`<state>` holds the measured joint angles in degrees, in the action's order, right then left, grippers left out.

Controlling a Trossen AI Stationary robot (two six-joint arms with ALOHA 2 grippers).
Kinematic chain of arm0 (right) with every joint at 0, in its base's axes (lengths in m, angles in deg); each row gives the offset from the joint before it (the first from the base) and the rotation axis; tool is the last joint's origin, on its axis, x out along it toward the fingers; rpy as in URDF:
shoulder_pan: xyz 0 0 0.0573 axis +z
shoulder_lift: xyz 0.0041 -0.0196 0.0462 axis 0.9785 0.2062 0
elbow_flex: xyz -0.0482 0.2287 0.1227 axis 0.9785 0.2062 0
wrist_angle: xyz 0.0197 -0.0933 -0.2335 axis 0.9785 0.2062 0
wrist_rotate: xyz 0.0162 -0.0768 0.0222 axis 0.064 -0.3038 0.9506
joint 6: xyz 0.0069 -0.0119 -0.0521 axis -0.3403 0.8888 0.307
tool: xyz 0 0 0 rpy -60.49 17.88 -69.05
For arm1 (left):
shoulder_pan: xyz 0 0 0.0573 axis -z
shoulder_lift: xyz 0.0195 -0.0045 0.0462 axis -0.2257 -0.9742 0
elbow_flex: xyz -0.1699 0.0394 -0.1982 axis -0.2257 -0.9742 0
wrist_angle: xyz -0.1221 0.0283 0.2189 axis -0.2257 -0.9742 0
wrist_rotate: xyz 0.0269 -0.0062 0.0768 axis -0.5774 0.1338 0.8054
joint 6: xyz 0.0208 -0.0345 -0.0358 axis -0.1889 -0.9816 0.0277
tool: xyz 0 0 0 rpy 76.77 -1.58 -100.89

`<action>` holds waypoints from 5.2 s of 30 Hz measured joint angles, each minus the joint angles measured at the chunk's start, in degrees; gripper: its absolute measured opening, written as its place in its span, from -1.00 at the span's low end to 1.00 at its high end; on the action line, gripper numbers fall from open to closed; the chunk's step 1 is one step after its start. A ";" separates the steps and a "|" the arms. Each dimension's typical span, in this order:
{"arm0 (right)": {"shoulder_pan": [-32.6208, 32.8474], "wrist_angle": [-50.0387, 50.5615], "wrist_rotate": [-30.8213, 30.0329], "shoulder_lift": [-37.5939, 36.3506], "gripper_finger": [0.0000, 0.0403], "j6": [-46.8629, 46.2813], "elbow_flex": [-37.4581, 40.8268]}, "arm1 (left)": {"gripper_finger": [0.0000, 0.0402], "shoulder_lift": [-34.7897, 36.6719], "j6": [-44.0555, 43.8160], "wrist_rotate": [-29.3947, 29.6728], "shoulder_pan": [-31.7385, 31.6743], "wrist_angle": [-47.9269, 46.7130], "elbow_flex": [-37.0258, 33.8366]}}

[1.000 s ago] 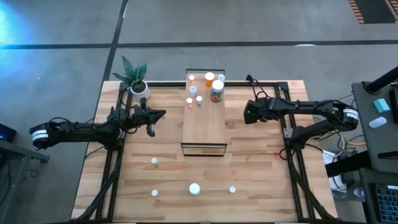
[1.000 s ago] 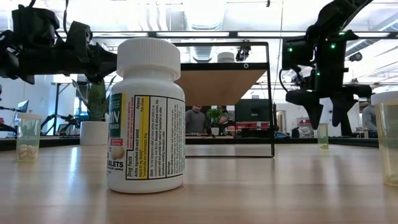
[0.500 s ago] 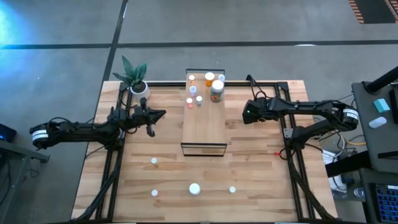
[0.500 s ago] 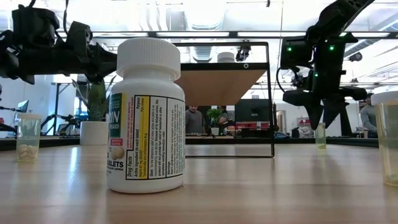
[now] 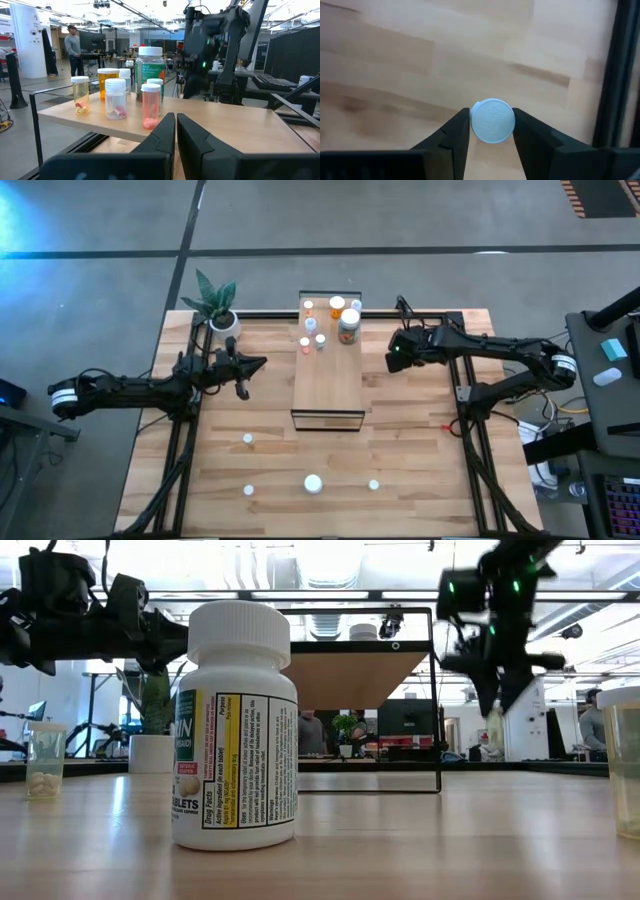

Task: Pick and place medicine bottles onto shelf by color
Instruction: Put the top yellow pill bottle on the shelf, then put the red pill bottle on the shelf

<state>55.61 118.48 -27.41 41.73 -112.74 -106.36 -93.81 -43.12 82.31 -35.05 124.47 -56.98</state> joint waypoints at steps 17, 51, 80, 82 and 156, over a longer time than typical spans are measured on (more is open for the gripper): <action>12.49 -1.49 2.39 5.77 -0.33 18.11 -31.39 | -1.00 -0.10 0.23 0.00 0.00 -0.11 0.00; 8.56 13.89 7.23 32.79 -0.33 32.93 -56.73 | -1.00 -0.20 0.21 -0.20 0.02 -0.52 -0.02; 15.75 14.31 3.37 15.39 -0.22 39.01 -46.86 | -1.00 -0.20 -5.00 -2.14 0.00 -1.79 -0.02; 17.53 7.60 4.21 10.50 -0.44 40.15 -38.67 | -1.00 -0.20 -6.99 -2.44 0.00 -1.77 0.08; 23.33 -59.96 5.87 -36.39 -0.94 62.09 33.48 | -0.60 -51.52 -67.59 5.16 62.48 -123.33 83.29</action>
<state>78.94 58.52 -21.54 5.34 -50.65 -72.89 -145.33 -110.71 87.47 27.43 1.13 26.31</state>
